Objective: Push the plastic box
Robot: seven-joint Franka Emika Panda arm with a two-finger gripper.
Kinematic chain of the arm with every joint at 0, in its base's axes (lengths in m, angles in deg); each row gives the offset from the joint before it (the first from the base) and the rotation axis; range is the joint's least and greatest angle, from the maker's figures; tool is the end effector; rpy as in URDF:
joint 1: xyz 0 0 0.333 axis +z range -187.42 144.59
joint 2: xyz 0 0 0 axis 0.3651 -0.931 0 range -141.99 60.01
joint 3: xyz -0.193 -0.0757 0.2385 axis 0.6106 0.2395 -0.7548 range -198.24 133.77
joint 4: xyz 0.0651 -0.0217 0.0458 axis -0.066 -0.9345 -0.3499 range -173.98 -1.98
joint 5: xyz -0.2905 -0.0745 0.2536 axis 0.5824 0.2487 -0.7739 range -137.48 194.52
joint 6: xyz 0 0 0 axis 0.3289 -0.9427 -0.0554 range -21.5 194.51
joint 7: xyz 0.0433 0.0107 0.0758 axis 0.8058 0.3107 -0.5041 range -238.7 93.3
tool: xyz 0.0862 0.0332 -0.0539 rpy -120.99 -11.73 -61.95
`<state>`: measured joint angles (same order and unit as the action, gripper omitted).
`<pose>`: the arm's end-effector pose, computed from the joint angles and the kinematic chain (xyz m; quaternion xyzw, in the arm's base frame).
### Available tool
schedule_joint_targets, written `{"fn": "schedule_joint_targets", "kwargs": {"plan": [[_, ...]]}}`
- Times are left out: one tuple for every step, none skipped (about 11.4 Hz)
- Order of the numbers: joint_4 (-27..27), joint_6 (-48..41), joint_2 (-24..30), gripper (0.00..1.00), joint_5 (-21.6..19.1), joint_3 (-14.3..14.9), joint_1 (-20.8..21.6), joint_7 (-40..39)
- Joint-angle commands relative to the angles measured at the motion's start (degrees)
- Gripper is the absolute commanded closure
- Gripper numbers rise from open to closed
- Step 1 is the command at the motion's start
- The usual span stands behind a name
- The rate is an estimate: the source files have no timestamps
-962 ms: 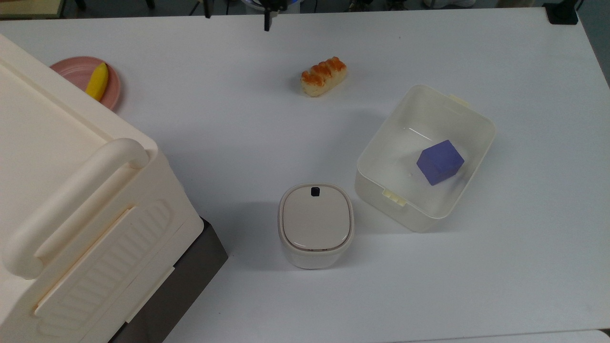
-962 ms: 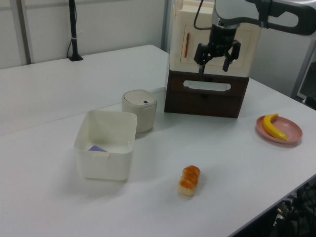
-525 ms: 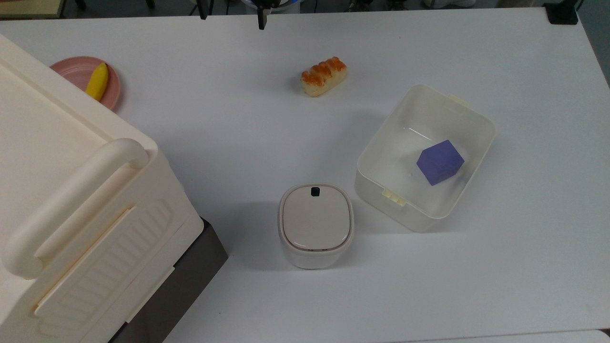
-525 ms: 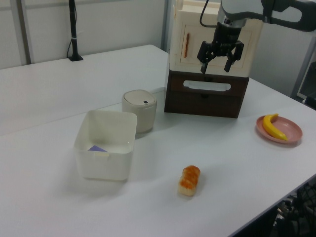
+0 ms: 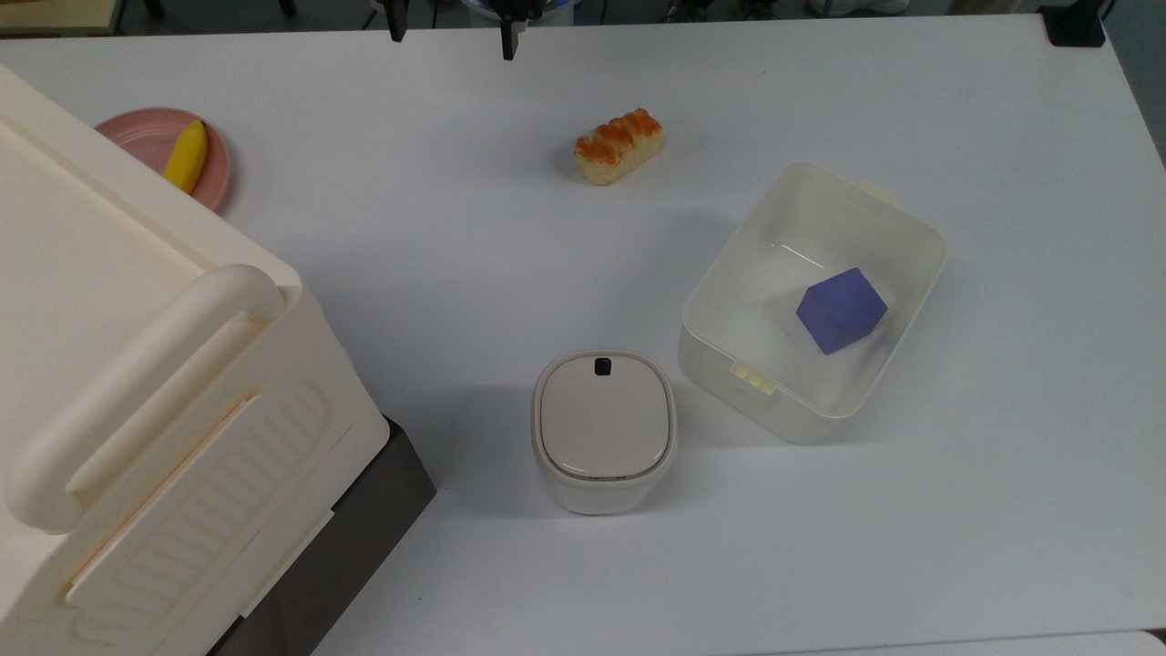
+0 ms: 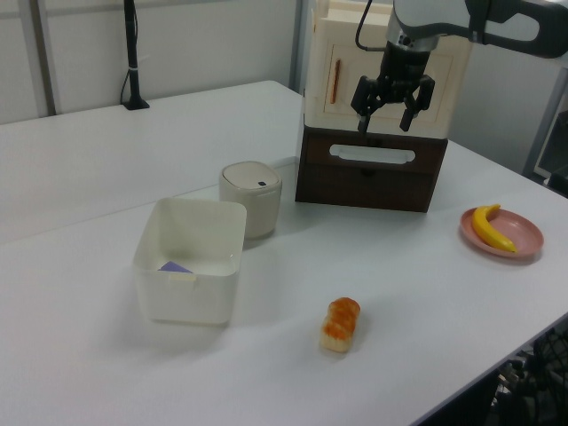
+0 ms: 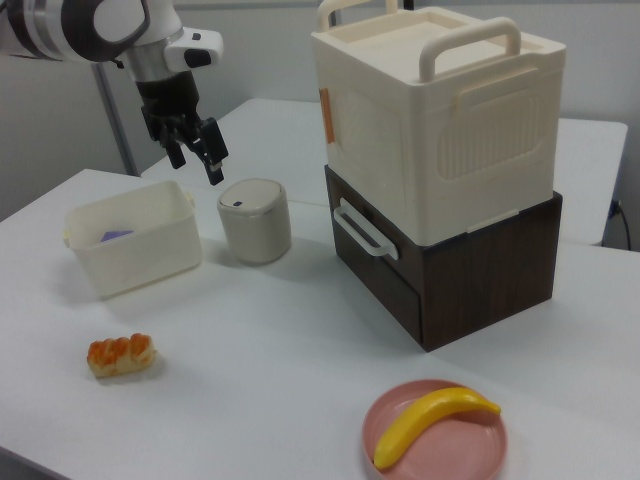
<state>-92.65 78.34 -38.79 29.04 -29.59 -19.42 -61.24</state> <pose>0.5567 -0.0077 0.6213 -0.9929 0.1050 -0.0555 0.0016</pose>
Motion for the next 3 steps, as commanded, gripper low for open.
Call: {"fn": "schedule_joint_targets", "kwargs": {"plan": [[0.8,-1.1,-0.2,0.00,-1.4,-1.2,-1.6,-1.5],[0.8,-1.1,-0.2,0.00,-1.5,-1.3,-2.2,-1.5],[0.8,-1.1,-0.2,0.00,-1.5,-1.9,-2.4,-1.5]]}}
